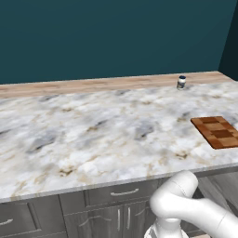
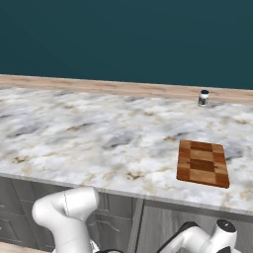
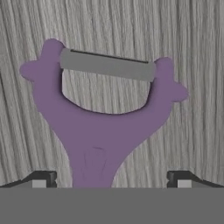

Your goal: Open the drawer on the right and place the cutting tools on the cutting board.

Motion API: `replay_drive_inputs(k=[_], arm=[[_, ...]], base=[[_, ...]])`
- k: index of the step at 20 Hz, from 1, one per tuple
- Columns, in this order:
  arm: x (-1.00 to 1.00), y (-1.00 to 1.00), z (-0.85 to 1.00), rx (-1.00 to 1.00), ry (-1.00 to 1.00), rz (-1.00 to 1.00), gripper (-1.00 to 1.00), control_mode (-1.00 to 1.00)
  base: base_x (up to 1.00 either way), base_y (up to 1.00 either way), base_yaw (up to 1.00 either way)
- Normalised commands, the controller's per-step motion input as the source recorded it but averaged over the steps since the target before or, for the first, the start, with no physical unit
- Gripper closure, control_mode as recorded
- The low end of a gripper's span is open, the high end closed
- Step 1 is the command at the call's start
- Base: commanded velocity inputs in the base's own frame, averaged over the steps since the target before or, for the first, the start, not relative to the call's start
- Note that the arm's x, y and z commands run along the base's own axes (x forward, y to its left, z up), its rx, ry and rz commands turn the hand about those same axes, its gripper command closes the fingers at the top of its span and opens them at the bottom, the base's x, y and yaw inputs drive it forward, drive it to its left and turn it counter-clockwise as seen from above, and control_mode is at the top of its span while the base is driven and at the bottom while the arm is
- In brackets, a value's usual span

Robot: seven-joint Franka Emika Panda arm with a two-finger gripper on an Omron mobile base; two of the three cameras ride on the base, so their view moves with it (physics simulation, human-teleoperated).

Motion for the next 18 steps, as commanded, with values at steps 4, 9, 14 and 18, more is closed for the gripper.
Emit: replay_drive_inputs(k=[4, 9, 14, 18], arm=[[0.00, 0.00, -0.32, 0.00, 0.00, -0.01, 1.00, -1.00], [-0.03, 0.00, -0.30, 0.00, 0.01, -0.02, 1.00, -1.00], [-0.24, 0.00, -0.19, 0.00, 0.01, -0.04, 1.00, -1.00], [-0.41, 0.00, 0.05, 0.00, 0.00, -0.08, 1.00, -1.00]], base=[[0.00, 0.00, 0.00], [0.00, 0.00, 0.00], [0.00, 0.00, 0.00], [0.00, 0.00, 0.00]])
